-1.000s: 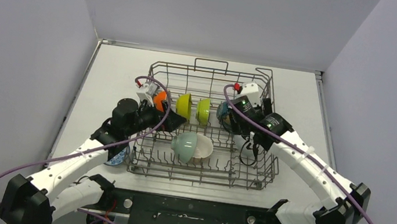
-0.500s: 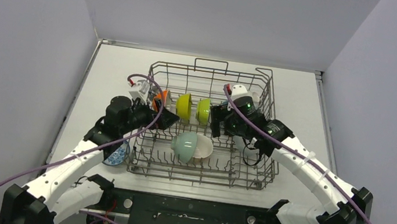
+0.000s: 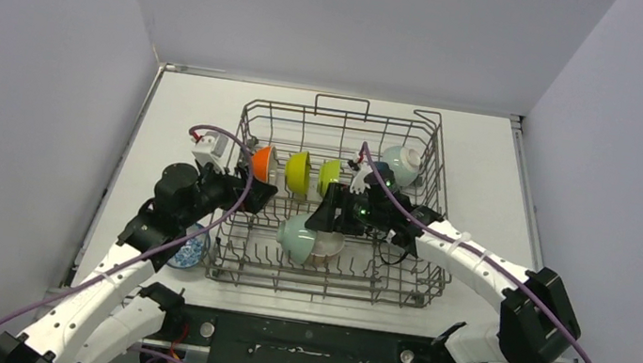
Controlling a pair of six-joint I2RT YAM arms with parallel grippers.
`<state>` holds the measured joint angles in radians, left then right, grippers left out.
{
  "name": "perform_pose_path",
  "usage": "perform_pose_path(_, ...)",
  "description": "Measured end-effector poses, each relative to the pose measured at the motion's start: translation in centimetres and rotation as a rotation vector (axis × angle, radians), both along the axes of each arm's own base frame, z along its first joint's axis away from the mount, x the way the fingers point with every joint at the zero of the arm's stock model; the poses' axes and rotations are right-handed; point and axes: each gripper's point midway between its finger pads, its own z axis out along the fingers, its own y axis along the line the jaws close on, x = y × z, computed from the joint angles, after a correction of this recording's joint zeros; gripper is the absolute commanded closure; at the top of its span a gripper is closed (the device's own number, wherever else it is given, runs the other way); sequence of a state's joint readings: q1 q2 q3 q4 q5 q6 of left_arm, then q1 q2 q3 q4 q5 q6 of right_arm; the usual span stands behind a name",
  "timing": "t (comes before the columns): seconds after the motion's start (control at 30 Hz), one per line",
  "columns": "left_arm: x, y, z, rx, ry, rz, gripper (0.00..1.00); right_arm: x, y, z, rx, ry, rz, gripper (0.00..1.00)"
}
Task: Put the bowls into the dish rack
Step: Pick up the bowl from the dish rack.
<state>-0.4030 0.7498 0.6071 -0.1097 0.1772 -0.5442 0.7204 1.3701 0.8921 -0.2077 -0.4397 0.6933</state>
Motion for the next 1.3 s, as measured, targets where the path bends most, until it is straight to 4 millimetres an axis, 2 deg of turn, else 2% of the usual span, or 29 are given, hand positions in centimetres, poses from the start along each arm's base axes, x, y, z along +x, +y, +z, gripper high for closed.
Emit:
perform_pose_path(0.1, 0.0, 0.2, -0.1, 0.010, 0.001, 0.009, 0.04, -0.2, 1.1, 0.1, 0.065, 0.043, 0.002, 0.41)
perform_pose_path(0.3, 0.0, 0.6, 0.0, 0.019, -0.008, 0.024, 0.04, 0.2, 2.7, 1.1, 0.159, 0.059, 0.008, 0.58)
perform_pose_path(0.5, 0.0, 1.0, 0.2, 0.032, -0.025, 0.036, 0.04, 0.1, 3.5, 0.8, 0.197, 0.100, 0.008, 0.91)
perform_pose_path(0.53, 0.0, 1.0, 0.2, 0.034, -0.026, 0.038, 0.04, -0.1, 3.8, 1.0, 0.213, 0.108, 0.016, 0.94)
perform_pose_path(0.7, -0.1, 1.3, 0.3, 0.039, -0.031, 0.048, 0.04, -1.8, 4.8, 1.7, 0.246, 0.141, 0.079, 0.95)
perform_pose_path(0.97, -0.3, 1.9, 0.6, 0.054, -0.045, 0.064, 0.04, -2.2, 5.4, 2.9, 0.275, 0.122, 0.131, 0.95)
perform_pose_path(1.3, -0.6, 2.0, 2.3, 0.064, -0.118, 0.049, 0.04, -2.4, 5.9, 4.7, 0.317, 0.058, 0.216, 0.95)
